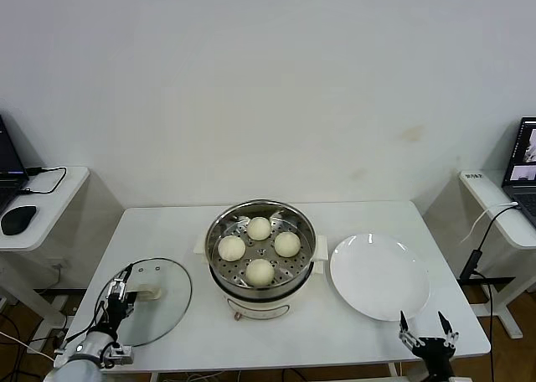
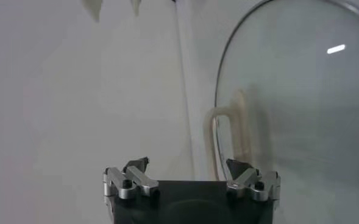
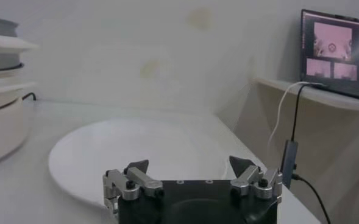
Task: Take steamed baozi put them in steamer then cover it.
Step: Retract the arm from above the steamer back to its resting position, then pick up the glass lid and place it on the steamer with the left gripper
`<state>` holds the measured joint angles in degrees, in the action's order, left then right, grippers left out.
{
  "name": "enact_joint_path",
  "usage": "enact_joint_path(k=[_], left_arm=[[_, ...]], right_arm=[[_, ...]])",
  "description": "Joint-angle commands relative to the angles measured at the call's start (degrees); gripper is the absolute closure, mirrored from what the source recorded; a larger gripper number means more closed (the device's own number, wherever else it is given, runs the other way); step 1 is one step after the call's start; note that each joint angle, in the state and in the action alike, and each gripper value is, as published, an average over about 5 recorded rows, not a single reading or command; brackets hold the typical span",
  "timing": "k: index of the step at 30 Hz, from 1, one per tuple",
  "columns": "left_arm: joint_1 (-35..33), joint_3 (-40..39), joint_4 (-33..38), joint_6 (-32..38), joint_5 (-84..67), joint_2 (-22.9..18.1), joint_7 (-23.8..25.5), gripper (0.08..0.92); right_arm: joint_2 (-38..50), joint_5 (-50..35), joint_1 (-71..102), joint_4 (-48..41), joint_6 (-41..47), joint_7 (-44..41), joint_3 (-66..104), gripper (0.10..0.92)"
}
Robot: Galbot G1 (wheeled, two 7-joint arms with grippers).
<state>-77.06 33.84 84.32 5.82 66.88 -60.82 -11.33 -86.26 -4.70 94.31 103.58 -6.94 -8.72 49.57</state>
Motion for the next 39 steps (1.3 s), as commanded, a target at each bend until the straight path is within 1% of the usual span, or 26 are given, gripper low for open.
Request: enact_joint_path(k=[1, 7, 10, 17, 26, 31, 33, 35, 39], left_arm=[[4.5, -1.2, -3.8, 0.3, -1.7, 0.1, 0.4, 0.177], [5.2, -1.4, -6.3, 0.9, -2.9, 0.0, 0.1, 0.182], [5.2, -1.4, -6.8, 1.1, -3.3, 0.0, 0.1, 0.233], [4.8, -1.4, -7.2, 1.6, -3.7, -0.1, -0.4, 0.433], [3.2, 0.0, -4.6, 2.4, -3.7, -0.7, -3.6, 0.692], [0.3, 1.7, 0.6, 0.6, -4.1, -0.8, -4.9, 0.825], [-1.6, 2.6, 3.9, -0.7, -4.2, -0.6, -5.1, 0.846], [-3.6, 3.8, 7.8, -2.6, -4.2, -0.3, -4.9, 0.849], [-7.8, 7.1, 16.4, -7.5, -5.1, 1.4, -2.1, 0.849]], right_arm=[[-0.4, 0.7, 0.2, -0.3, -0.1, -0.1, 0.0, 0.203], [-0.5, 1.0, 0.2, -0.6, -0.2, -0.2, -0.3, 0.203], [-0.5, 1.1, 0.1, -0.7, -0.2, -0.3, -0.5, 0.203], [-0.6, 1.4, 0.2, -0.6, -0.2, -0.5, -0.8, 0.203], [-0.2, 1.2, 0.1, -0.3, -0.7, -0.7, -1.9, 0.203], [0.3, 1.2, 0.1, 0.1, -0.8, -0.7, -2.6, 0.203], [0.5, 1.3, 0.1, 0.1, -0.9, -0.8, -2.8, 0.203], [0.8, 1.4, 0.1, 0.2, -1.0, -0.8, -3.1, 0.203], [1.3, 1.7, 0.3, 0.8, -1.2, -0.8, -3.6, 0.203]])
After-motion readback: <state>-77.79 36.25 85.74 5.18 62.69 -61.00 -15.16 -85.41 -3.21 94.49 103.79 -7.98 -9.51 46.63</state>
